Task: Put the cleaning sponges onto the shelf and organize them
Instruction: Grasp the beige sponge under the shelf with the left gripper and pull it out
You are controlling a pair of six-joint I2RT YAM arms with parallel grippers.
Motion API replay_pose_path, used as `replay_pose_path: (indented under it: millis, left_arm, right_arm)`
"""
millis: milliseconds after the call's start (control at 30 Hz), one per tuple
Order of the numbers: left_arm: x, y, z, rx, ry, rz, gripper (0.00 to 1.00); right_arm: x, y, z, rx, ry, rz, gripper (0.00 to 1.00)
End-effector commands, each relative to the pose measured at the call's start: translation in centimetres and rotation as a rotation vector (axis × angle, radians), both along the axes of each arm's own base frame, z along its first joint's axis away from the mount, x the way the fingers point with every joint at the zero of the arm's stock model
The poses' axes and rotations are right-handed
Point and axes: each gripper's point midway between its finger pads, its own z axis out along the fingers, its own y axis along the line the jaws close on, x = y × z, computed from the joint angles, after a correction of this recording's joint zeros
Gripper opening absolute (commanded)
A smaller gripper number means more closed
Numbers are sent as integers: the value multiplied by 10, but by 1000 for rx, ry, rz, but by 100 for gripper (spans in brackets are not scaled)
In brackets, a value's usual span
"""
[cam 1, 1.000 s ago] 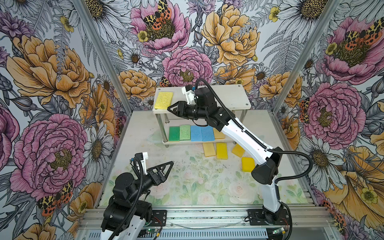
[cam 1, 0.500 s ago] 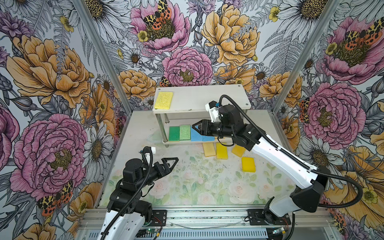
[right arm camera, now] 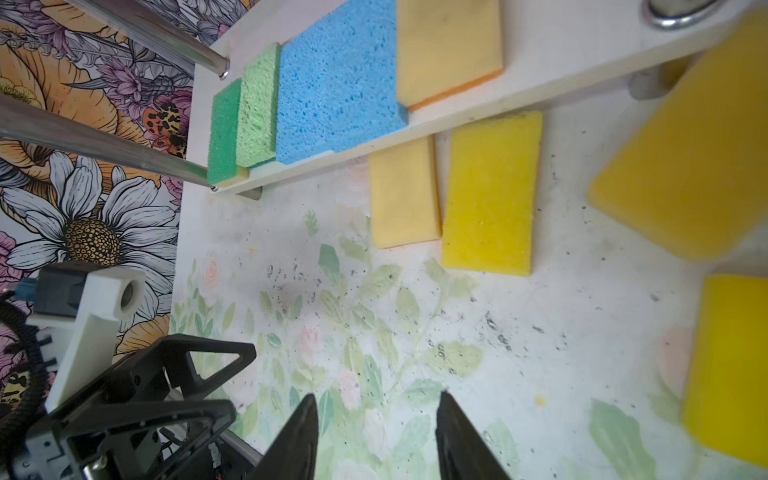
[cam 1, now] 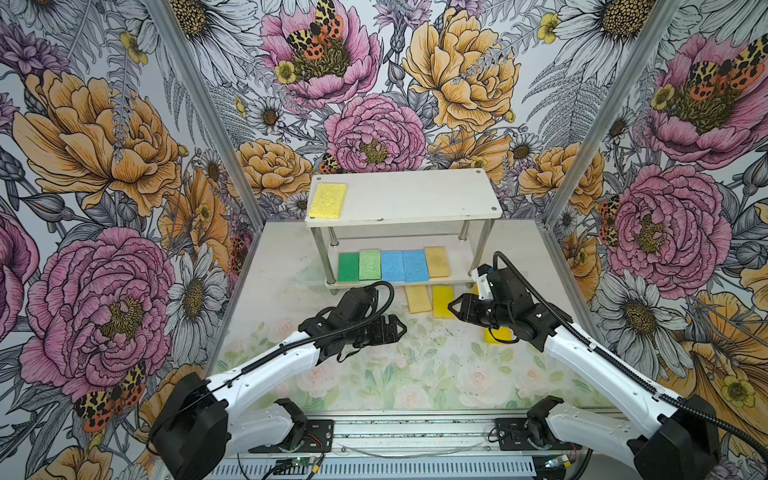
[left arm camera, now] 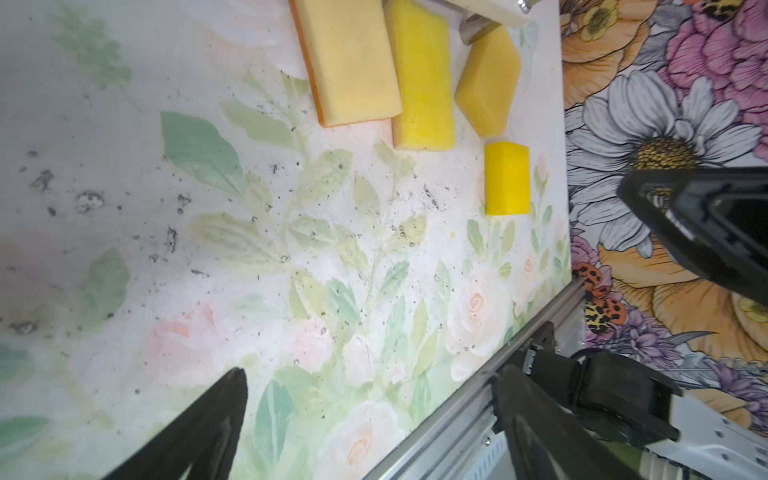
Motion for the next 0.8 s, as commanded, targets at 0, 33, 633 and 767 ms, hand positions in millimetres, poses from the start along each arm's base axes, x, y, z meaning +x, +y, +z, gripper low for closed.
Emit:
replay_pose_path:
  millis: [0, 33, 633, 767]
  left_arm:
    - [36, -25, 5, 1, -108, -22, 90]
    - [43, -31, -1, 4, -103, -23, 90]
    - [107, -61, -64, 71, -83, 89, 67]
    - [111, -54, -83, 112, -65, 123, 62]
  right_arm:
    - [-4, -6, 6, 44, -32, 17, 48]
    - [-5, -8, 4, 47, -27, 17, 48]
    - [-8, -27, -8, 100, 13, 12, 48]
    - [-5, -28, -5, 108, 9, 7, 48]
